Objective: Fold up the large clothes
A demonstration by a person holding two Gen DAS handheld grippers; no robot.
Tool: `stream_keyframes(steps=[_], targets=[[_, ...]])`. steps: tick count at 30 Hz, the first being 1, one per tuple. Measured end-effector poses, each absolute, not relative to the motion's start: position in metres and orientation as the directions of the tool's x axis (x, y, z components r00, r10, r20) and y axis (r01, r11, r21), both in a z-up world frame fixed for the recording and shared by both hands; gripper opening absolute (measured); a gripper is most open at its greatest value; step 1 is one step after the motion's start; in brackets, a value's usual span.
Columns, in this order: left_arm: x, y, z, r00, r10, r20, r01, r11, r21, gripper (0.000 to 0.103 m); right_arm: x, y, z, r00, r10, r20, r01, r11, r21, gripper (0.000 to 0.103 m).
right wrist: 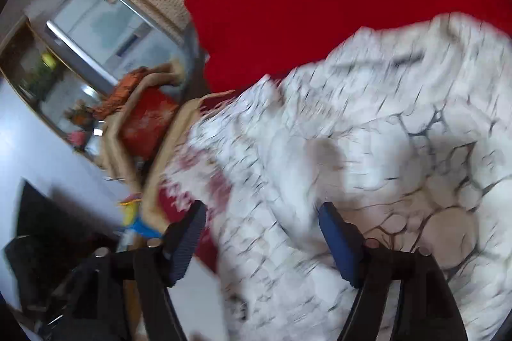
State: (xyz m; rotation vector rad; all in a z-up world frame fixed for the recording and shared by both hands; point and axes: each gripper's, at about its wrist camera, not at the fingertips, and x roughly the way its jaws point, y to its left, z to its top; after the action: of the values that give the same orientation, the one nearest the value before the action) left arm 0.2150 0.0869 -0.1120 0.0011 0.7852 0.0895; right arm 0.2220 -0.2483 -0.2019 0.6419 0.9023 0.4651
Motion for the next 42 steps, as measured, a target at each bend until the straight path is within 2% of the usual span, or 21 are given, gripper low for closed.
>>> stream_keyframes(steps=[4,7,9,10,11,12,14,17,20,22,25,27,28,29,30,31,32,36,38,42], targets=[[0.233,0.076,-0.131,0.653,-0.026,-0.757,-0.025,0.998,-0.056,0.103,0.207,-0.278,-0.195,0.565,0.673,-0.477,-0.149,0.652,0.743,0.08],[0.247,0.057,-0.142,0.629,-0.131,-0.766,0.036,0.99,-0.14,0.103,0.183,-0.319,-0.178,0.68,0.535,-0.501,-0.096,0.742,0.663,0.08],[0.26,0.041,-0.148,0.626,-0.171,-0.761,0.061,0.983,-0.172,0.103,0.165,-0.359,-0.171,0.74,0.453,-0.498,-0.029,0.76,0.649,0.07],[0.265,0.034,-0.15,0.629,-0.191,-0.754,0.073,0.98,-0.187,0.101,0.161,-0.373,-0.17,0.756,0.414,-0.506,0.008,0.768,0.641,0.062],[0.271,0.025,-0.152,0.634,-0.216,-0.742,0.093,0.974,-0.204,0.089,0.156,-0.387,-0.168,0.771,0.37,-0.519,0.049,0.777,0.627,0.058],[0.277,0.017,-0.155,0.639,-0.236,-0.733,0.114,0.97,-0.212,0.068,0.148,-0.407,-0.168,0.789,0.307,-0.533,0.107,0.785,0.61,0.055],[0.293,-0.002,-0.165,0.611,-0.272,-0.743,0.154,0.962,-0.225,0.048,0.139,-0.433,-0.168,0.8,0.256,-0.543,0.164,0.778,0.607,0.04],[0.317,-0.022,-0.186,0.564,-0.273,-0.78,0.15,0.962,-0.228,0.047,0.133,-0.461,-0.184,0.785,0.196,-0.588,0.265,0.751,0.605,0.039],[0.328,-0.035,-0.211,0.535,-0.178,-0.826,0.136,0.983,-0.123,0.037,0.145,-0.47,-0.223,0.682,0.248,-0.688,0.341,0.724,0.599,0.038],[0.33,-0.034,-0.219,0.5,-0.166,-0.85,0.13,0.985,-0.116,0.037,0.147,-0.469,-0.233,0.677,0.252,-0.691,0.348,0.718,0.603,0.038],[0.323,-0.026,-0.206,0.52,-0.193,-0.832,0.146,0.98,-0.136,0.037,0.149,-0.464,-0.222,0.693,0.242,-0.679,0.324,0.737,0.593,0.041],[0.319,-0.012,-0.191,0.547,-0.202,-0.812,0.14,0.979,-0.15,0.04,0.141,-0.463,-0.204,0.739,0.248,-0.627,0.274,0.739,0.615,0.041],[0.317,-0.003,-0.184,0.559,-0.206,-0.803,0.133,0.978,-0.159,0.042,0.14,-0.46,-0.199,0.753,0.246,-0.61,0.255,0.745,0.616,0.046],[0.314,0.009,-0.175,0.575,-0.213,-0.79,0.125,0.977,-0.172,0.054,0.139,-0.457,-0.194,0.766,0.246,-0.594,0.237,0.751,0.616,0.062],[0.314,0.019,-0.169,0.588,-0.213,-0.78,0.116,0.977,-0.179,0.071,0.139,-0.453,-0.189,0.778,0.248,-0.577,0.217,0.756,0.618,0.07],[0.314,0.032,-0.165,0.605,-0.202,-0.77,0.095,0.979,-0.182,0.08,0.141,-0.446,-0.186,0.786,0.254,-0.564,0.196,0.762,0.617,0.076],[0.315,0.049,-0.161,0.625,-0.184,-0.759,0.062,0.98,-0.187,0.085,0.145,-0.438,-0.19,0.776,0.26,-0.575,0.182,0.78,0.599,0.076],[0.343,0.113,-0.16,0.61,-0.147,-0.778,-0.066,0.97,-0.235,0.085,0.167,-0.415,-0.227,0.655,0.243,-0.716,0.21,0.851,0.481,0.067],[0.365,0.154,-0.162,0.598,-0.14,-0.789,-0.154,0.946,-0.284,0.085,0.165,-0.413,-0.224,0.676,0.234,-0.699,0.192,0.859,0.474,0.066],[0.415,0.219,-0.176,0.583,-0.153,-0.798,-0.318,0.86,-0.398,0.085,0.146,-0.423,-0.211,0.771,0.289,-0.568,0.102,0.824,0.558,0.066]])
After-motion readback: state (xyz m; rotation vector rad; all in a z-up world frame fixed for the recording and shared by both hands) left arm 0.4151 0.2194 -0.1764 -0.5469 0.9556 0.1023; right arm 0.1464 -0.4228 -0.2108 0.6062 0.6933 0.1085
